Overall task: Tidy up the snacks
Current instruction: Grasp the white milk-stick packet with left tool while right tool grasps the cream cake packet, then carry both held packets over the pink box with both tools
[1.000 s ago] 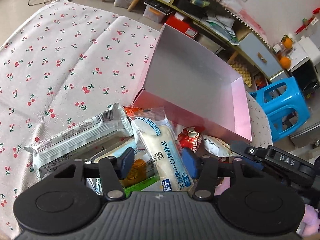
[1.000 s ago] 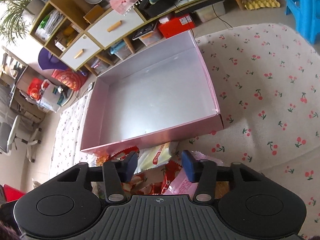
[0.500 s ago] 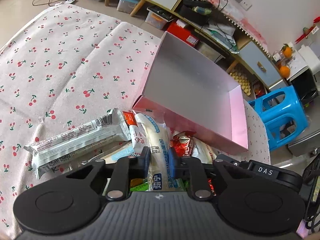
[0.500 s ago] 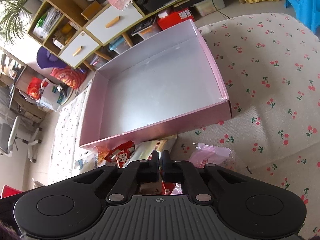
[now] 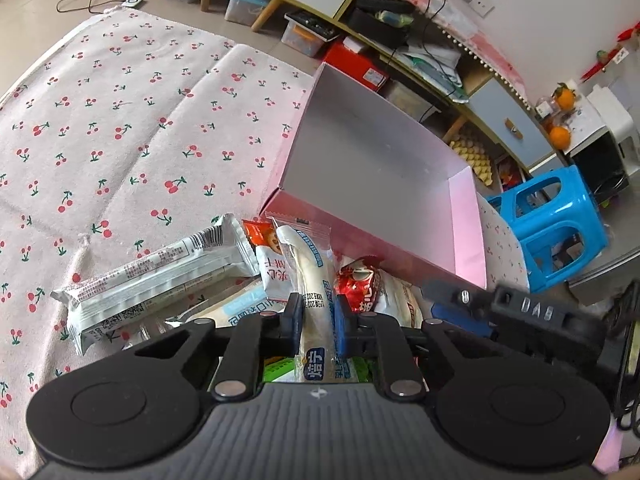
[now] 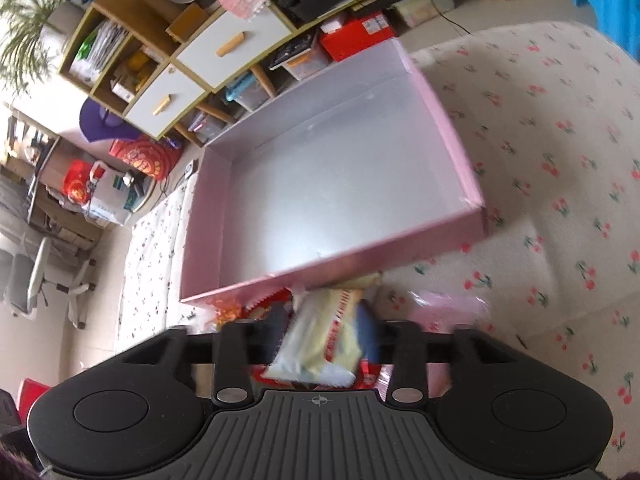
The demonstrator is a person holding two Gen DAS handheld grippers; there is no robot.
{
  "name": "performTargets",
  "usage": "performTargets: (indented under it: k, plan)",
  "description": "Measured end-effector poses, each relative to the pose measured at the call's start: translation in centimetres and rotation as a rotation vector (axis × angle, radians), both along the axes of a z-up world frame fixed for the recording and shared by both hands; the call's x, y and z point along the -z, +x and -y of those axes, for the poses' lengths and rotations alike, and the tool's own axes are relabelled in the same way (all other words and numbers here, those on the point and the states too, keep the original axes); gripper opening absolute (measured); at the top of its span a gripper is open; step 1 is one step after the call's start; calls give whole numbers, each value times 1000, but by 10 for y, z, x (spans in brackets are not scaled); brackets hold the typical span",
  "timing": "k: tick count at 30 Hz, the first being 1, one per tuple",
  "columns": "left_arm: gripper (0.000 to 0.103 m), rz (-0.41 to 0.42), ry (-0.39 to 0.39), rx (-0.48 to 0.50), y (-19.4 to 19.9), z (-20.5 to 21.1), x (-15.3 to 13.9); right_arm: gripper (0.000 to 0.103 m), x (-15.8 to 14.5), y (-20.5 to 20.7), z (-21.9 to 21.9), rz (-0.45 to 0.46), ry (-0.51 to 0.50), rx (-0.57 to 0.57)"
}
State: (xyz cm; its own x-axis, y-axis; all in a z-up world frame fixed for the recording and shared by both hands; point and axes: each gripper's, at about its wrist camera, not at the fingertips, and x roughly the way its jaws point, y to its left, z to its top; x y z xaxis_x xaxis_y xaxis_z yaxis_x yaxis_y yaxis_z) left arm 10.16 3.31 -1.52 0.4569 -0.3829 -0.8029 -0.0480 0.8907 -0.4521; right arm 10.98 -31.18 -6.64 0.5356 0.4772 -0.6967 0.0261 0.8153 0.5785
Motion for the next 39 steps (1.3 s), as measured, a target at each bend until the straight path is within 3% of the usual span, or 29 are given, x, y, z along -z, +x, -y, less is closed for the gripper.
performTargets:
  k: [6,14,18,23,30,39]
  plan:
    - [15,-5,-1,2,0,-2,1,51,4,11,-54,-35,-317,-89]
    - [15,-7,3,5,-1,-2,1,57,13,22,-71,-29,-386,-100]
    - [15,-4,4,10,-2,0,0,49,13,19,-77,1,-443,-121]
    - [14,2,-6,17,-3,0,-1,47,10,9,-61,-10,-347,-96]
    - [14,36,-13,21,-6,1,-7,47,-17,-13,-16,26,-192,-33]
    - [14,140,-4,39,-9,13,-20,47,-36,-28,16,113,-100,18]
